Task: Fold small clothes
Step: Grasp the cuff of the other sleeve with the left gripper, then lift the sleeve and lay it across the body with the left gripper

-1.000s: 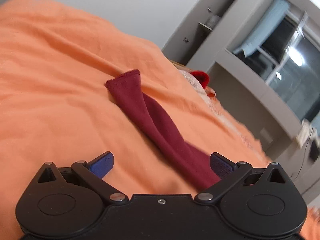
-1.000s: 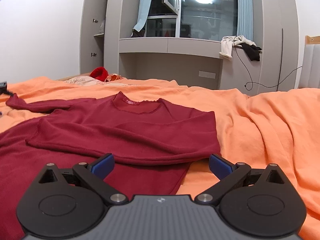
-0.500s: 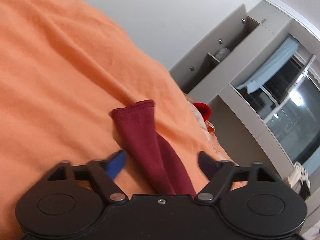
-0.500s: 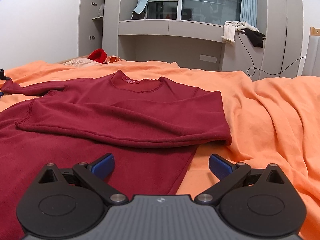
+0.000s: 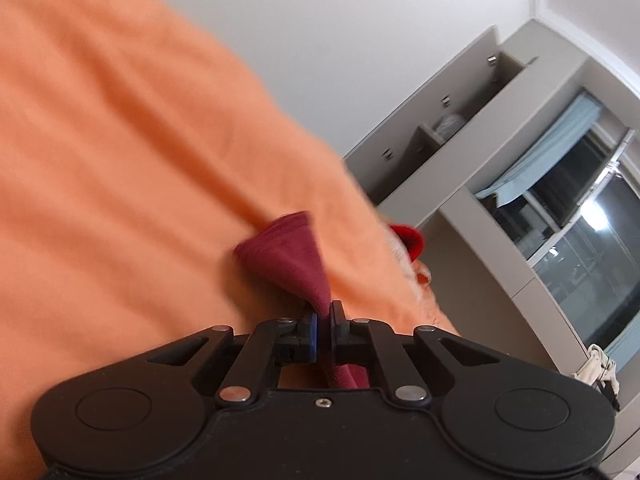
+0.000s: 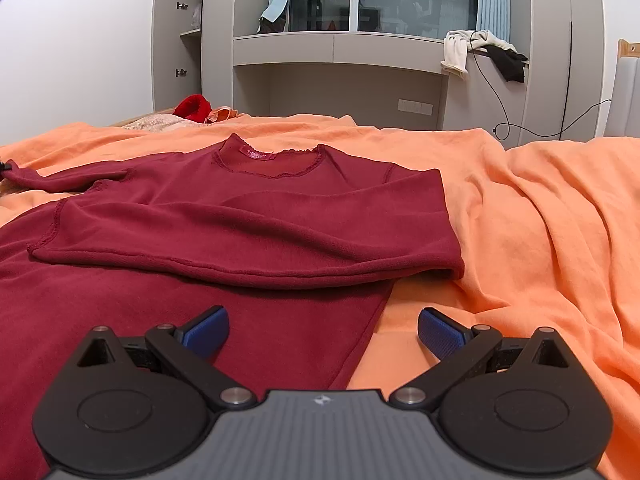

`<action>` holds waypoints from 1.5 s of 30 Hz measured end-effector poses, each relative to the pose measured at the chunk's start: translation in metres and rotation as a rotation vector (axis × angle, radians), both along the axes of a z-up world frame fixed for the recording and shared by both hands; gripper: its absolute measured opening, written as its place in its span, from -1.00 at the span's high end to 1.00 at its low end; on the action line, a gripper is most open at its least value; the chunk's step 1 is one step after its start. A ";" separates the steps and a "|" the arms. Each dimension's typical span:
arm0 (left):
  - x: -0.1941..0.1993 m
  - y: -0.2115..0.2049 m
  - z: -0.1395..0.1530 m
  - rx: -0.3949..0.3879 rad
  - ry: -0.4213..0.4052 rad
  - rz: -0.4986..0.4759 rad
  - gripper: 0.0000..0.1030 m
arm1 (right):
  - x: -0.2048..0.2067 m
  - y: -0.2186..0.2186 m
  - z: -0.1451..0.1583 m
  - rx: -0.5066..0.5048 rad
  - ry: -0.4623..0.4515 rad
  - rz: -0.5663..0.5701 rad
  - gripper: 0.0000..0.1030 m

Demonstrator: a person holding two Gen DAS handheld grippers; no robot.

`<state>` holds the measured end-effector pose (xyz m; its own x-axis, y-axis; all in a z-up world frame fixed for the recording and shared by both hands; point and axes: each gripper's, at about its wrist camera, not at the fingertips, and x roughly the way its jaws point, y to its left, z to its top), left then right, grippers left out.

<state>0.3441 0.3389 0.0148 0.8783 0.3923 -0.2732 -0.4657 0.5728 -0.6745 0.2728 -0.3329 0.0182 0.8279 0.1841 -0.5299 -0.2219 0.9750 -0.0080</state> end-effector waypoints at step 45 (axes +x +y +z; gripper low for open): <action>-0.073 -0.443 -0.001 1.058 0.069 -1.028 0.74 | -0.006 -0.015 0.002 0.096 -0.013 -0.072 -1.00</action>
<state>0.2712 -0.1039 0.0142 0.8854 -0.3417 -0.3153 0.4277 0.8645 0.2640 0.2667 -0.3482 0.0201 0.8472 0.1736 -0.5021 -0.1519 0.9848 0.0842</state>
